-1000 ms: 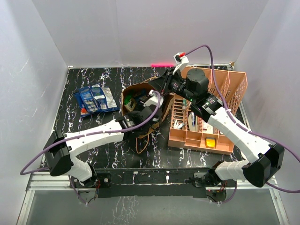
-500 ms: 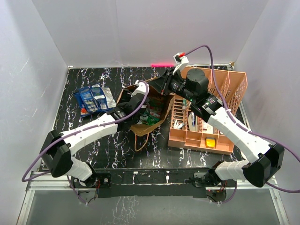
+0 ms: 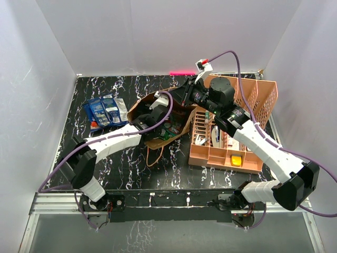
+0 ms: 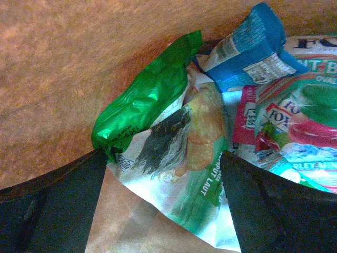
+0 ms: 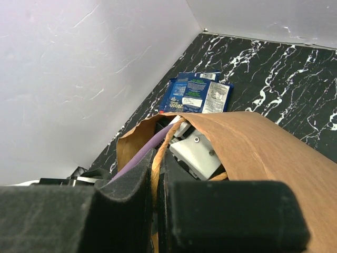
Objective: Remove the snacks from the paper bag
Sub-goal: Take out the snack from the paper bag, then place the snack at the center of the board, then adjust the paper bag at the center of the board, then take out the snack from the paper bag.
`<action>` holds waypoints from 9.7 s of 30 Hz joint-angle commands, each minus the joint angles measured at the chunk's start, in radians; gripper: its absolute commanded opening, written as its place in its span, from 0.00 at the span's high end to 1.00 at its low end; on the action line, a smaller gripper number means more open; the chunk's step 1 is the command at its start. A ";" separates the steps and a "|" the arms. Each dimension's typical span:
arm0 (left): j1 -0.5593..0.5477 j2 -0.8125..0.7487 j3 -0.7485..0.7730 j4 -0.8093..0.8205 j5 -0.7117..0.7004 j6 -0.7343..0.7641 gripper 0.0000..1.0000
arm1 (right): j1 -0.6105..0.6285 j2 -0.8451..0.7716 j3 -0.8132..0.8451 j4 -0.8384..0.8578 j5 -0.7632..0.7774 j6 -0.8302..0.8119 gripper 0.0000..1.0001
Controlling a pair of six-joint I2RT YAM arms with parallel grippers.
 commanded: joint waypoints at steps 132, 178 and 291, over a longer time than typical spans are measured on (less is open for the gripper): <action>0.136 -0.952 -0.153 -0.630 -0.087 -0.920 0.02 | 0.001 -0.028 -0.038 0.133 -0.214 -0.128 0.92; 0.133 -1.057 -0.591 0.121 1.342 -0.467 0.34 | 0.177 -0.098 -0.330 0.411 -0.202 0.197 0.92; -0.155 -0.209 -0.372 0.377 0.273 -0.340 0.90 | 0.267 -0.118 -0.053 0.051 0.204 -0.044 0.92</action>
